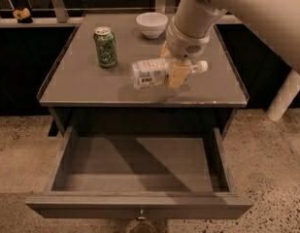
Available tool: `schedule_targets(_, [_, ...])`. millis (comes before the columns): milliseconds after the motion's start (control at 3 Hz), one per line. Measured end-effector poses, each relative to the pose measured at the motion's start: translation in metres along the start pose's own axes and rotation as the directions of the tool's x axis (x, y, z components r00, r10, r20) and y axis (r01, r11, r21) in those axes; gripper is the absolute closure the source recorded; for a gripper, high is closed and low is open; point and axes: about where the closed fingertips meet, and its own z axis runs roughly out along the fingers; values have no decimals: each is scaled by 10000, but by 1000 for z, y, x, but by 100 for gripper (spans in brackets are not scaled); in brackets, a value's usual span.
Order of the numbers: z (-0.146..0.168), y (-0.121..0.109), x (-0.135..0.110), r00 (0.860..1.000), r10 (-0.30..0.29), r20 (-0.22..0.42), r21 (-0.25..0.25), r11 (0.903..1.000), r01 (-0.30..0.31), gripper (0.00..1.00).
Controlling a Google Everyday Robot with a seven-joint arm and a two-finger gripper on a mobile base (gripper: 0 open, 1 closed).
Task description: Place blue plastic bottle into top drawer
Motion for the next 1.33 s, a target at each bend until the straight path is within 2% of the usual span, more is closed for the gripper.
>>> schedule_targets(333, [26, 24, -1, 9997, -170, -169, -717, 9973, 157, 100])
schedule_targets(667, [25, 23, 0, 9997, -158, -172, -693, 9975, 146, 100])
schedule_targets(1000, [23, 38, -4, 9991, -288, -298, -641, 9976, 268, 100])
schedule_targets(1333, [-1, 85, -22, 9992, -142, -372, 110, 9998, 147, 100])
